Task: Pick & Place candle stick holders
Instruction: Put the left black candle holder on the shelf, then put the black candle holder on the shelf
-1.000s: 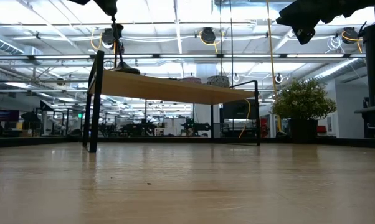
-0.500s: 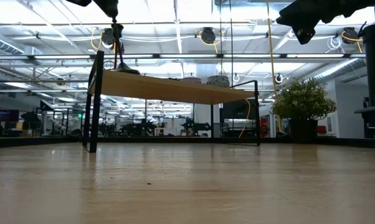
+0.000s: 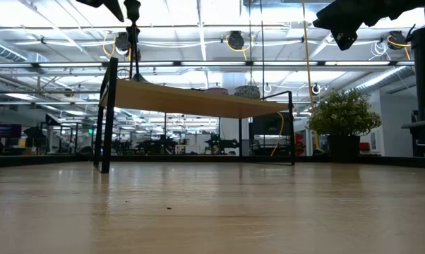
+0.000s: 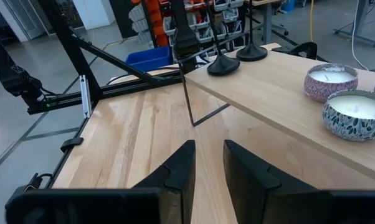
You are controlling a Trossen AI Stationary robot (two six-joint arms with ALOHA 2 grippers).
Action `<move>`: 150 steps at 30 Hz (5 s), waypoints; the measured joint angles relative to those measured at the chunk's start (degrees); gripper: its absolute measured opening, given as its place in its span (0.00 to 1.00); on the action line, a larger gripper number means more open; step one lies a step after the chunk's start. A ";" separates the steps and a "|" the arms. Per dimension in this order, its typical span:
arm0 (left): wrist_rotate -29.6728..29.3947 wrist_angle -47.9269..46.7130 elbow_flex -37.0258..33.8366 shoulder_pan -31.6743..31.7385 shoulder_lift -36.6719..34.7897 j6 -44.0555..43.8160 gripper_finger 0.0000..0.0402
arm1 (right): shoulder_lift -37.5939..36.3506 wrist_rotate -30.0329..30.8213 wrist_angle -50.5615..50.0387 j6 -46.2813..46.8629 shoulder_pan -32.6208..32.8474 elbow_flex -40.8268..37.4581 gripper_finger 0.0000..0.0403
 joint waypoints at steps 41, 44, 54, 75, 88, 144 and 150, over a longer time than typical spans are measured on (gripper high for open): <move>-21.74 0.42 -0.43 -18.98 -14.01 2.49 0.42 | -0.05 -10.89 0.45 -0.41 0.35 -0.04 0.18; -23.64 0.04 -3.19 -22.34 -14.59 0.15 0.42 | -0.05 -10.75 1.22 -0.20 1.63 -0.02 0.18; -27.62 7.92 -20.79 -32.90 -21.71 -12.81 0.42 | 2.92 -7.56 3.32 -3.05 10.26 5.56 0.18; -41.20 31.99 -44.75 -49.77 -33.46 -5.70 0.42 | 28.88 -0.42 -52.92 22.41 36.59 42.02 0.18; -44.06 37.25 -55.74 -52.90 -43.72 -3.32 0.42 | 30.79 -6.29 -59.91 47.35 43.33 42.66 0.18; -7.56 61.98 -73.44 -24.75 -59.34 30.02 0.22 | 30.74 -9.13 -63.81 63.06 43.28 42.66 0.18; -7.52 61.96 -73.44 -24.20 -59.34 30.02 0.22 | 30.74 -9.27 -61.38 64.21 43.28 42.66 0.18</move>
